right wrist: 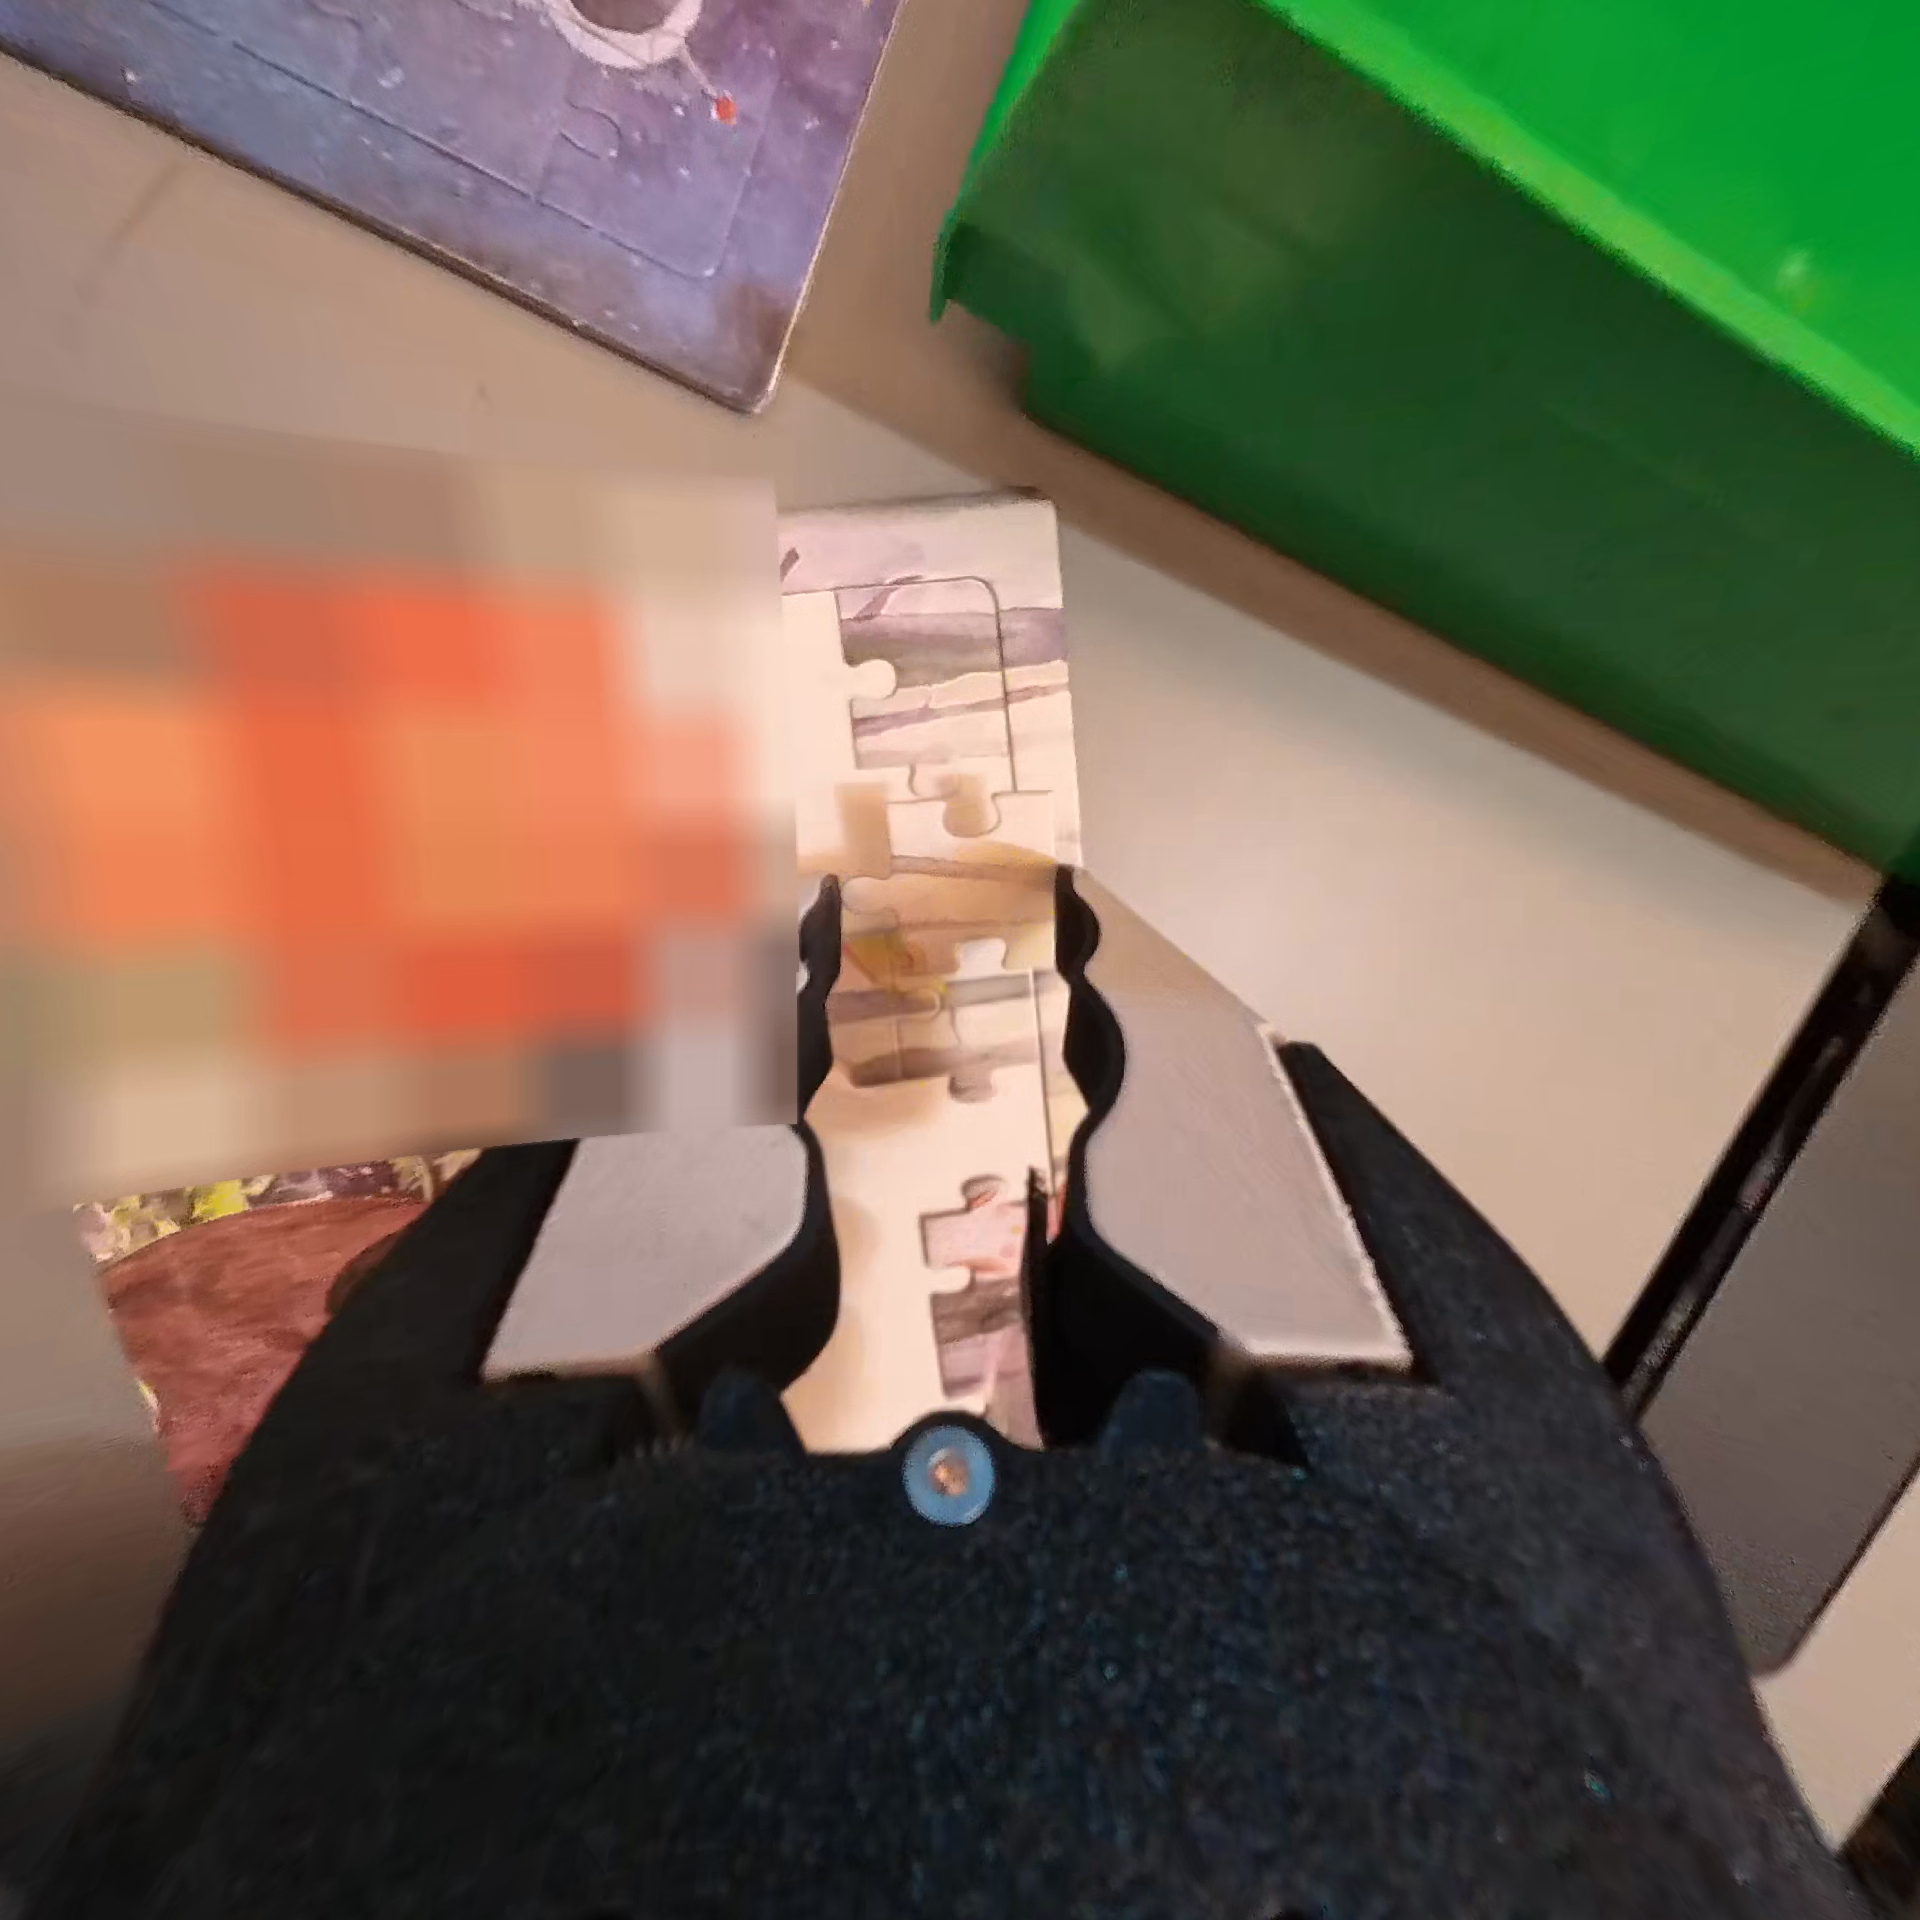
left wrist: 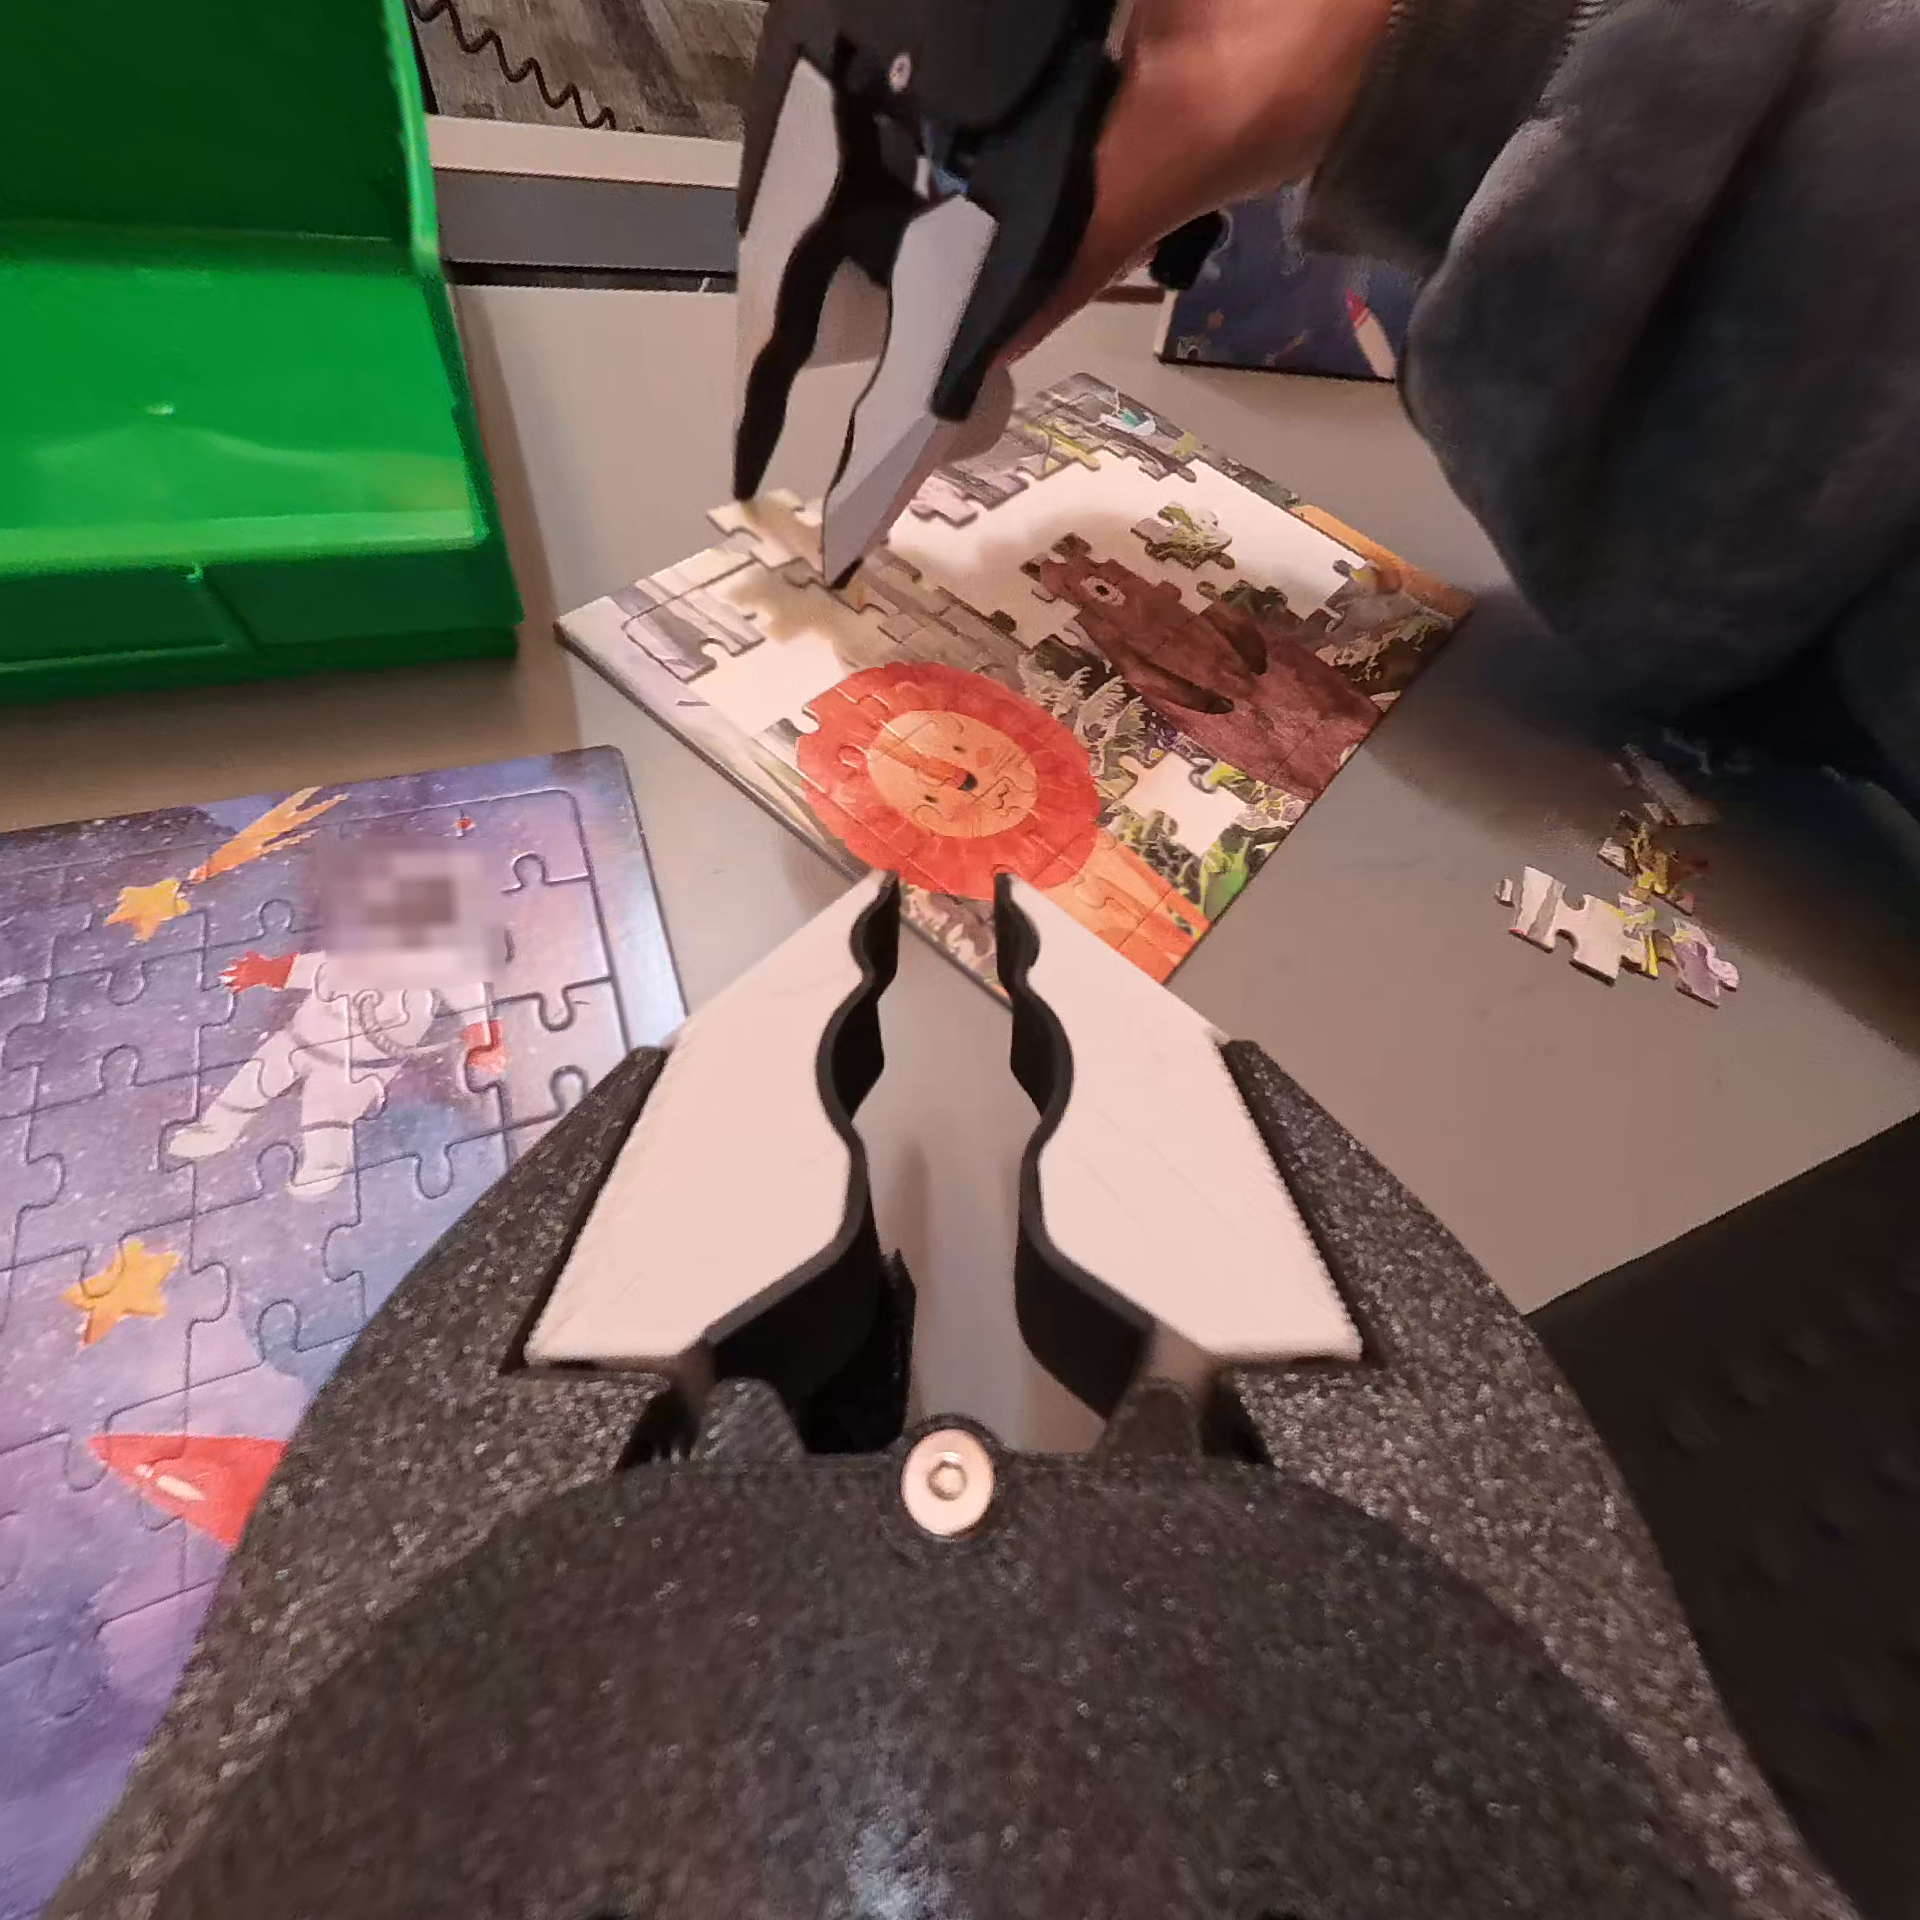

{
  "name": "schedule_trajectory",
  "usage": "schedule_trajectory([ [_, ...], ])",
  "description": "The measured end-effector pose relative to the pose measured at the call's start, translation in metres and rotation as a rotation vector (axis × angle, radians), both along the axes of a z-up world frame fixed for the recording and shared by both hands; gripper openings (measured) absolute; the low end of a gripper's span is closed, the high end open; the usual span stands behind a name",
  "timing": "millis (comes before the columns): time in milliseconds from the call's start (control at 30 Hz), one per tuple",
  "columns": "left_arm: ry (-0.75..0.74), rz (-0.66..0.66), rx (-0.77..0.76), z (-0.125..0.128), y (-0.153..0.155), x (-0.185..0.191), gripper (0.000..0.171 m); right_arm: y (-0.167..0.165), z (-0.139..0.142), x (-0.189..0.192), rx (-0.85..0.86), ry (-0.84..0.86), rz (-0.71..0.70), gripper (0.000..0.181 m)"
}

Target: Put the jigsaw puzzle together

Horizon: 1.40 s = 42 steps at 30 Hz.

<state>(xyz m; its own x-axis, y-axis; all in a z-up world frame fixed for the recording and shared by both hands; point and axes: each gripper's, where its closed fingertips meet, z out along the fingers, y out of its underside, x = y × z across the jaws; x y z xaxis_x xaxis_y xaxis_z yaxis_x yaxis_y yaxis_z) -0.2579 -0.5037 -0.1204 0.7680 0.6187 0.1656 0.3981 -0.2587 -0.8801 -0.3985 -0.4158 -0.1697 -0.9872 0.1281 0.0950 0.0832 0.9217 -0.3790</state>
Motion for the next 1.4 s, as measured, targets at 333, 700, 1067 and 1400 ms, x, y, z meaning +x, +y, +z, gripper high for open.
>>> schedule_trajectory([
  [333, -0.007, -0.012, -0.057, -0.004, -0.007, -0.020, 0.017, -0.009, -0.015, 0.005, 0.003, -0.103, 0.051, 0.042],
  [700, 0.014, -0.246, -0.289, -0.004, 0.045, -0.082, 0.028, 0.038, 0.074, 0.038, -0.170, -0.079, -0.214, 0.051],
  [1067, 0.027, -0.258, -0.526, -0.056, 0.088, -0.122, 0.029, 0.087, 0.071, 0.218, -0.731, -0.068, -0.818, 0.047],
  [1400, 0.013, -0.237, -0.612, -0.059, 0.083, -0.135, 0.024, 0.102, 0.055, 0.205, -0.794, 0.073, -0.792, 0.046],
])
